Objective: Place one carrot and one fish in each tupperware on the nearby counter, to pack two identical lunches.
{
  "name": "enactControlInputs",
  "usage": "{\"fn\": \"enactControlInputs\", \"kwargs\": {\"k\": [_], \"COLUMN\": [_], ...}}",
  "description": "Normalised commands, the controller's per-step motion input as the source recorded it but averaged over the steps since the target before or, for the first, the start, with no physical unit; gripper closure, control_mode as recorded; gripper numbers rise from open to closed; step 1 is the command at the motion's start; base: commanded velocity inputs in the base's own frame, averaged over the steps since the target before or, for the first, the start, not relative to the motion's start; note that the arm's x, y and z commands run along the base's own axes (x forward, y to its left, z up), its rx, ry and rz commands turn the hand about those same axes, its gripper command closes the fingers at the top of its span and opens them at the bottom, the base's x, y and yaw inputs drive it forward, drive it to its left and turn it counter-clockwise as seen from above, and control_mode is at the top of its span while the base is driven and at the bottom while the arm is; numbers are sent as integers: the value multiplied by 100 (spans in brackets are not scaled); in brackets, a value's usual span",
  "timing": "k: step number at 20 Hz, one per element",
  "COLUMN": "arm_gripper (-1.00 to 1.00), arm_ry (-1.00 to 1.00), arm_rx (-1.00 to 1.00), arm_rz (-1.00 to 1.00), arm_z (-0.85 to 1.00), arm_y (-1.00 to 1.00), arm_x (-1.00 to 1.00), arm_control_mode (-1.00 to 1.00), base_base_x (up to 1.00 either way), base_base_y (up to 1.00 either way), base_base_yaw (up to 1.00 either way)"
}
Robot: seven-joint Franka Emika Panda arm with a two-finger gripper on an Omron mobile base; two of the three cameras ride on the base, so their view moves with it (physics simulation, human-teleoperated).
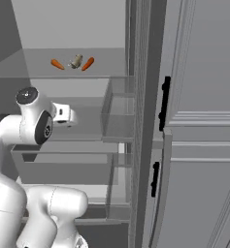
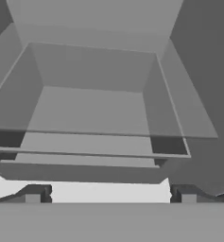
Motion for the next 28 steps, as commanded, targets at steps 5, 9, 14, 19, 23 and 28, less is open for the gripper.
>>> {"fn": "enactControlInputs", "kwargs": {"k": [5, 9, 14, 19, 23, 28], "arm_gripper": [-100, -100, -100, -100, -100, -100], "arm_ry": [-13, 0, -3, -3, 4, 7], "arm_rx": [0, 0, -1, 0, 0, -2], "arm_rz": [-1, 0, 2, 7, 6, 7], "arm_z": [100, 100, 100, 100, 51, -29], "arm_y": [9, 6, 12, 57, 61, 1], "arm_x": [-2, 6, 30, 70, 100, 49], "arm_control_mode": [-100, -100, -100, -100, -100, -100], "base_base_x": [0, 0, 0, 0, 0, 0], "base_base_y": [0, 0, 0, 0, 0, 0], "base_base_yaw": [0, 0, 0, 0, 0, 0]}}
